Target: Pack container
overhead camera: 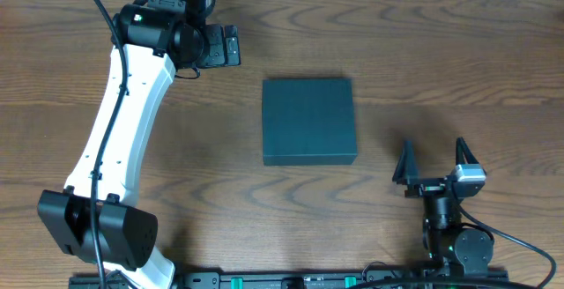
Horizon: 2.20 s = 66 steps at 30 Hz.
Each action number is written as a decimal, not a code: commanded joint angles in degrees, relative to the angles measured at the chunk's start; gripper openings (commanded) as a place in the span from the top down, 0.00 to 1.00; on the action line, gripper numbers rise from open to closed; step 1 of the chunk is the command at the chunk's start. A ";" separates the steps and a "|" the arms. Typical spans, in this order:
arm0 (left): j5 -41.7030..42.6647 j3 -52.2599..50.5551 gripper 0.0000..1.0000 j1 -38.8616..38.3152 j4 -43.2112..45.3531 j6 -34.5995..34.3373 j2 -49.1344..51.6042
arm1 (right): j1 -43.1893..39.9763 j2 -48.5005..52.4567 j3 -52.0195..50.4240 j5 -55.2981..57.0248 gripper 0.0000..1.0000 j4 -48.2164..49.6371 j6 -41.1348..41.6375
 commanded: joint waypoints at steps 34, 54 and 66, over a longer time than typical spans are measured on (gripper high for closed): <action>-0.48 0.42 0.01 0.09 -0.31 0.11 0.17 | -1.05 -0.63 -1.55 -2.43 0.01 -2.38 -6.73; -0.48 0.42 0.01 0.09 -0.31 0.11 0.17 | -1.05 -0.44 -1.55 -2.43 0.01 -10.67 -6.78; -0.48 0.42 0.01 0.09 -0.31 0.11 0.17 | -1.05 -0.39 -1.55 -2.43 0.01 -10.62 -6.78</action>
